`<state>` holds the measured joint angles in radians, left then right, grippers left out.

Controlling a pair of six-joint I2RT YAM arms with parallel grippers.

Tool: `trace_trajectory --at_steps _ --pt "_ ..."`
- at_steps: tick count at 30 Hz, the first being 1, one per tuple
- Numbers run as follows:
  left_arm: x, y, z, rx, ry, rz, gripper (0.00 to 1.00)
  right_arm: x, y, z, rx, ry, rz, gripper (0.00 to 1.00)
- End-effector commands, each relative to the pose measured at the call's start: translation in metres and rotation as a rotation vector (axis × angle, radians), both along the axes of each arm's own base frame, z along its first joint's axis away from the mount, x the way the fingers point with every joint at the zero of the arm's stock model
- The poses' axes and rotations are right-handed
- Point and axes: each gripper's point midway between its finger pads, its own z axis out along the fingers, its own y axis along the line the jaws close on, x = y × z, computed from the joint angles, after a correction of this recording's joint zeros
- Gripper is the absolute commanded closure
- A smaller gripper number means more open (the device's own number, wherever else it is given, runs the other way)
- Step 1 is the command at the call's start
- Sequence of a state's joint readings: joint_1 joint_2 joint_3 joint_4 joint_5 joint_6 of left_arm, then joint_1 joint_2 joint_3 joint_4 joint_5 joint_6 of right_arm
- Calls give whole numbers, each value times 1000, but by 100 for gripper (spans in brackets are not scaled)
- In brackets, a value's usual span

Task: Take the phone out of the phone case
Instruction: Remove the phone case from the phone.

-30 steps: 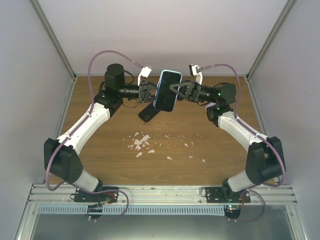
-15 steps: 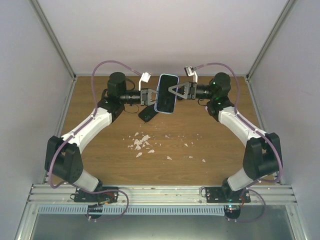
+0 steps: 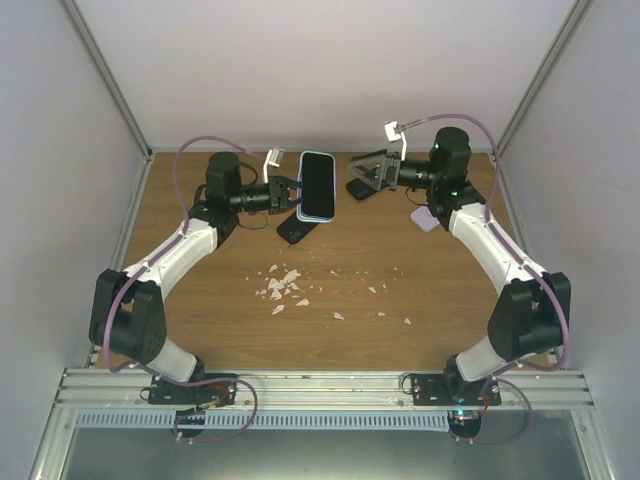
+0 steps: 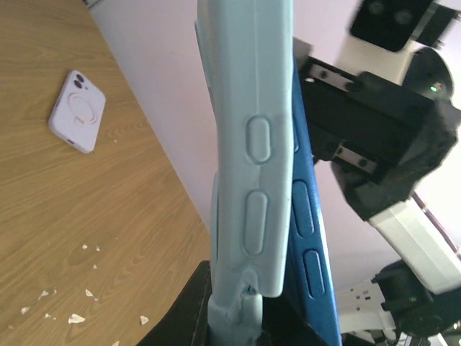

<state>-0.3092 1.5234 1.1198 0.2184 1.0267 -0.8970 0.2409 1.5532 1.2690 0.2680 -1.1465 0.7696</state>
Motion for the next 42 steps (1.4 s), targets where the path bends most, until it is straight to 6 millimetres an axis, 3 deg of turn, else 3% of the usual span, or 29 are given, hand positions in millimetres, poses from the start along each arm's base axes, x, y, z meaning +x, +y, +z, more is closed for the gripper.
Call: trace_trajectory --at_steps 1,7,11,19,29,37,42 --pt "13 13 2 -31 11 49 100 5 -10 4 -165 -236 -125 12" --pt "29 27 -22 2 126 128 100 14 -17 -4 -318 -398 -222 5" --pt "31 33 -34 -3 208 136 100 12 -4 -16 -451 -516 -226 5" --pt "34 42 -59 -20 349 138 100 -4 32 -38 -626 -680 -193 16" --pt "31 46 -78 -57 457 134 100 -30 70 -64 -815 -915 -141 39" --pt "26 47 -79 -61 466 140 100 -45 98 -87 -903 -1025 -94 44" --pt "23 48 -80 -60 470 140 100 -48 104 -103 -947 -1061 -83 44"
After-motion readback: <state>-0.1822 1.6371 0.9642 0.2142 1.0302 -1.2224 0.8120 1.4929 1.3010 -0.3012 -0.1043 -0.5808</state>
